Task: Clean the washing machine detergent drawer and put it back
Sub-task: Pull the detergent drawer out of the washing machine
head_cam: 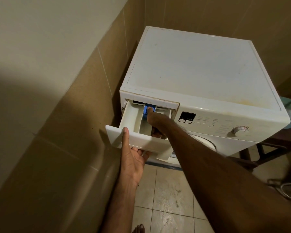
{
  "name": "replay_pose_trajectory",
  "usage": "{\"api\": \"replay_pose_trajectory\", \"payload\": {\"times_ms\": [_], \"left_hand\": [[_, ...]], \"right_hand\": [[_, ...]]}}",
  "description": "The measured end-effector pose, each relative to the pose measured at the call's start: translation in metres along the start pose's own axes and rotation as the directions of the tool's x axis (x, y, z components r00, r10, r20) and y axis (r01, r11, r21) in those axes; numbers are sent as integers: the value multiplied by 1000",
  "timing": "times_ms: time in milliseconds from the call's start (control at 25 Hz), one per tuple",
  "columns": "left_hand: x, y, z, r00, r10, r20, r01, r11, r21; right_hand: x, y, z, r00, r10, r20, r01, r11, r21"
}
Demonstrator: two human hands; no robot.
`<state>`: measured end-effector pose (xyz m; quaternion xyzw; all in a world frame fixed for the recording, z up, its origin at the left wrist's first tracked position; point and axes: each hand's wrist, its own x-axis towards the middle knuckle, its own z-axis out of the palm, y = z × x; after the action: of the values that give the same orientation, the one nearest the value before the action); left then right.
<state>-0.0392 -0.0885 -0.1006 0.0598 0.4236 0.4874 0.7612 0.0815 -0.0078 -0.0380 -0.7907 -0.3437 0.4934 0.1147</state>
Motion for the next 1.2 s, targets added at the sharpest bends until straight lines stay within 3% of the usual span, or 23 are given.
{"api": "replay_pose_trajectory", "payload": {"times_ms": [200, 320, 800, 960, 1200], "left_hand": [[4, 1, 8, 996, -53, -66, 59, 995, 81], [6, 0, 11, 991, -57, -123, 74, 988, 137], [-45, -6, -13, 971, -93, -221, 124, 984, 128], [-70, -9, -18, 981, -60, -184, 89, 985, 151], [-107, -24, 6, 984, -109, -144, 134, 975, 176]], "right_hand": [[19, -2, -3, 991, 127, 40, -132, 980, 151], [28, -1, -2, 993, 118, 29, -121, 980, 160], [-24, 31, 27, 999, 20, -26, -22, 996, -82], [-46, 44, 32, 996, 34, -88, -47, 988, -149], [-99, 79, -14, 993, -77, -88, 61, 983, -175]]}}
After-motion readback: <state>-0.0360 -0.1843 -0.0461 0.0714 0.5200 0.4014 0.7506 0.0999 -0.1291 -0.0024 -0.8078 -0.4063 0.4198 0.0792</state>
